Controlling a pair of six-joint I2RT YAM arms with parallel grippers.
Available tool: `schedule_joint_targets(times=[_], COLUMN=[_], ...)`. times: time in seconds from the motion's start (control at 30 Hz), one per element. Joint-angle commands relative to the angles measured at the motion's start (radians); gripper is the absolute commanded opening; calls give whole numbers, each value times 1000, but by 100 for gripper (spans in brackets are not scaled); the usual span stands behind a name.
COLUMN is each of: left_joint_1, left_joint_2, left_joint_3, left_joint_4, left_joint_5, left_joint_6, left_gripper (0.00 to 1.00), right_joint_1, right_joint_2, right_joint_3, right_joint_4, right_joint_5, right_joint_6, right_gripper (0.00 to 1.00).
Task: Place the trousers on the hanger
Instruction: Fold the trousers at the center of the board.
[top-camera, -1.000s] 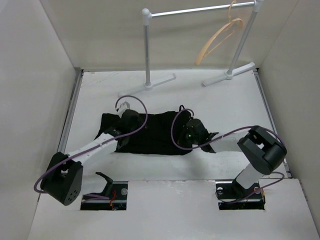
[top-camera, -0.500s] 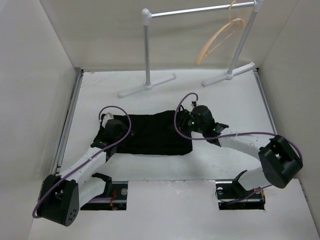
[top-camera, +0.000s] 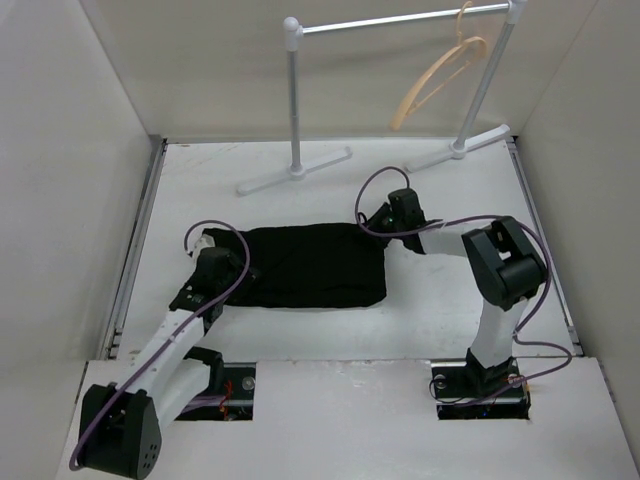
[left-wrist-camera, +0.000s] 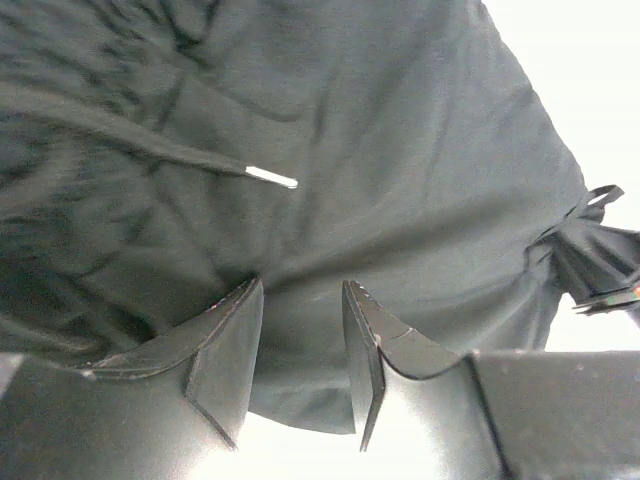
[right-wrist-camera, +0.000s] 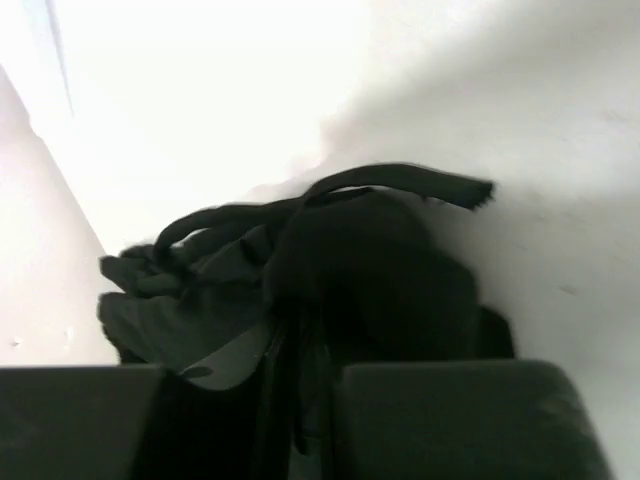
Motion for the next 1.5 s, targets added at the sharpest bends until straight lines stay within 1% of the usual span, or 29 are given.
schedule_joint_targets(times=[0.0,0.03,0.1,0.17,0.2,0.3,0.4,0.5,0.53,0.57,0.6,0.67,0.7,0.73,0.83,0.97,1.0,1.03,1.1,1.2,1.27,1.37,1.4,1.47], left_joint_1=[36,39,39,31,28,2,-39,-59,-58,-49,-40,-3,26,55,106,140,145,149,152,142,122,73,51,4], left_joint_2=[-67,-76,-95,-113,-121,-130,-106,-35,-12,11,34,86,112,135,167,158,149,140,117,77,45,19,17,19], left_joint_3=[-19,-16,1,24,43,122,181,221,222,219,213,195,184,170,133,104,104,112,133,178,211,259,270,287], left_joint_4=[-101,-118,-158,-185,-201,-241,-228,-189,-164,-141,-117,-65,-45,-29,-8,-23,-30,-44,-73,-121,-149,-170,-175,-178], left_joint_5=[6,6,6,6,6,0,-11,-12,-12,-11,-11,-11,-5,-5,-14,-31,-31,-31,-29,-26,-31,-37,-38,-41], left_joint_6=[32,37,47,54,54,60,63,63,61,58,57,55,55,55,52,46,43,43,43,43,44,48,49,52], left_gripper=[36,36,36,37,38,41,41,40,40,40,40,39,39,38,38,38,38,38,39,40,41,41,40,35], right_joint_1=[7,9,9,9,9,9,21,38,47,58,73,107,130,145,179,184,184,184,188,187,187,187,185,173], right_joint_2=[28,32,24,-14,-45,-170,-304,-431,-468,-491,-502,-487,-467,-449,-363,-230,-209,-205,-234,-348,-453,-598,-643,-724], right_joint_3=[61,67,78,81,82,66,-3,-117,-161,-200,-232,-282,-306,-327,-414,-474,-474,-474,-465,-442,-416,-352,-329,-277], right_joint_4=[40,40,40,43,41,26,-3,-32,-32,-26,-23,-12,0,15,110,257,276,290,292,227,136,-30,-84,-187], right_joint_5=[42,42,39,31,25,2,3,17,22,25,25,28,35,46,97,94,86,78,75,72,84,97,101,121], right_joint_6=[35,37,43,43,43,25,5,0,2,3,3,5,9,12,60,133,143,147,143,126,100,37,9,-40], right_gripper=[22,26,38,51,56,65,67,67,65,60,53,36,30,27,21,19,20,24,34,52,60,66,67,68])
